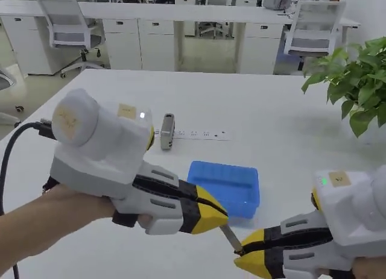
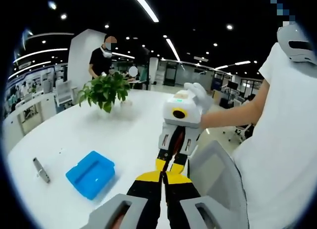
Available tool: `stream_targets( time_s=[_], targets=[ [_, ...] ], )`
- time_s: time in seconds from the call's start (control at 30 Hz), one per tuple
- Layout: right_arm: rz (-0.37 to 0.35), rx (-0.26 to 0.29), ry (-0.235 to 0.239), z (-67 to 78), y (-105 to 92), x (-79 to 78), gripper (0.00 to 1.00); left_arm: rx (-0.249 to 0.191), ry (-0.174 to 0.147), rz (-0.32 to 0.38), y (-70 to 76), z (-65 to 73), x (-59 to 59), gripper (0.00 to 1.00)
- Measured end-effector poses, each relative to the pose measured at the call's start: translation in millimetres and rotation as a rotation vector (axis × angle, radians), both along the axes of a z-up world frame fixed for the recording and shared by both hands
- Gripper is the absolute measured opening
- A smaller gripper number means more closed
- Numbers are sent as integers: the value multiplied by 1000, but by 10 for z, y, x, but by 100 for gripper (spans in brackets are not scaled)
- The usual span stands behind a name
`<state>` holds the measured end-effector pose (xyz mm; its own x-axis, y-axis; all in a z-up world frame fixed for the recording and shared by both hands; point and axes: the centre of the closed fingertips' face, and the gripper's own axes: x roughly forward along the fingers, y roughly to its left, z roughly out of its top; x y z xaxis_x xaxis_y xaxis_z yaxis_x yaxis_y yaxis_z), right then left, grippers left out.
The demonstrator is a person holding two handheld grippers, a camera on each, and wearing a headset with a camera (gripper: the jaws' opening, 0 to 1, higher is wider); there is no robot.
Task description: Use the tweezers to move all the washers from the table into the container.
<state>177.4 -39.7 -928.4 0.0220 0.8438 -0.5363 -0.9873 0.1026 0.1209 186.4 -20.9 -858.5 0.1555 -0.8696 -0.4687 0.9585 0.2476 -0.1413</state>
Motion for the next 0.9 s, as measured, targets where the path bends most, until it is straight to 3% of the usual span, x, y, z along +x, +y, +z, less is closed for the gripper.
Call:
stream_targets(
  time_s=[0.07,0.1,0.23,0.43,0.53,0.63,0.73,0.83,0.9],
  targets=[
    [2,-17,-12,-25,-13,40,3,29,1,10,42,-73,33,0],
    [8,-28,-22,-43,-16,53,2,43,17,13,55,-126,41,0],
    [37,-104,-68,-164,-27,95,2,77,30,15,69,-274,91,0],
    [58,-182,-143,-291,-62,148,1,90,83,24,95,-472,127,0],
    [75,-196,-156,-312,-61,123,0,73,106,18,114,-520,132,0],
    [74,-191,-161,-307,-56,132,0,119,169,8,150,-628,71,2],
    [82,-196,-177,-304,-53,148,0,126,177,14,145,-681,84,2],
    [99,-207,-185,-316,-41,138,1,118,219,2,123,-690,61,2],
    [113,-221,-195,-338,-39,137,1,143,244,-13,121,-739,45,2]
  ],
)
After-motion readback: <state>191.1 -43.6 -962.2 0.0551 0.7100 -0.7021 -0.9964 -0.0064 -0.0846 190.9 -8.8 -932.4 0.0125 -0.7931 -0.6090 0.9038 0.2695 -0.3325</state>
